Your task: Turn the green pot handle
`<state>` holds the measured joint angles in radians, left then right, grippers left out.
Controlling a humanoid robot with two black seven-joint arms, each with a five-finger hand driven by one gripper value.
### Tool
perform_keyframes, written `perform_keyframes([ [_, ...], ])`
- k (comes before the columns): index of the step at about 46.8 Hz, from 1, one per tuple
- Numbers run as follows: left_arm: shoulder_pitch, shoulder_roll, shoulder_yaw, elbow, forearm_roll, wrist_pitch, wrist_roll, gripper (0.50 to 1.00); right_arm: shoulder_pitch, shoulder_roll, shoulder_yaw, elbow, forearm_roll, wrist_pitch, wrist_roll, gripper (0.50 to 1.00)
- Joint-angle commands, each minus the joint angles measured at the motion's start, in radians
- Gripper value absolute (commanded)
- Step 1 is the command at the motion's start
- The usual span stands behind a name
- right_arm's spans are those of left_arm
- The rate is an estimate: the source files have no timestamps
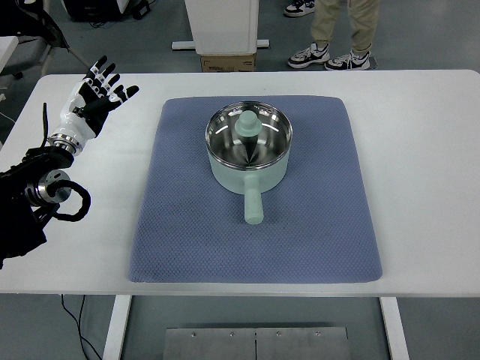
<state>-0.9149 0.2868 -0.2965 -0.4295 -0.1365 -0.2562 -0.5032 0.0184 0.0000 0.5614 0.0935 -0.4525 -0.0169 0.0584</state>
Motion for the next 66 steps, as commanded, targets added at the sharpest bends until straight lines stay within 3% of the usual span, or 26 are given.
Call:
perform_keyframes([
  [1, 0.001, 0.000, -0.001, 0.000, 0.000, 0.000, 0.000, 1.000, 0.000, 0.000, 0.000, 0.000, 0.000, 0.000, 0.000, 1.000],
  [66, 0.004, 0.005, -0.003, 0.000, -0.008, 0.005, 0.000, 1.000, 0.000, 0.000, 0.000, 0.000, 0.000, 0.000, 0.000, 1.000],
])
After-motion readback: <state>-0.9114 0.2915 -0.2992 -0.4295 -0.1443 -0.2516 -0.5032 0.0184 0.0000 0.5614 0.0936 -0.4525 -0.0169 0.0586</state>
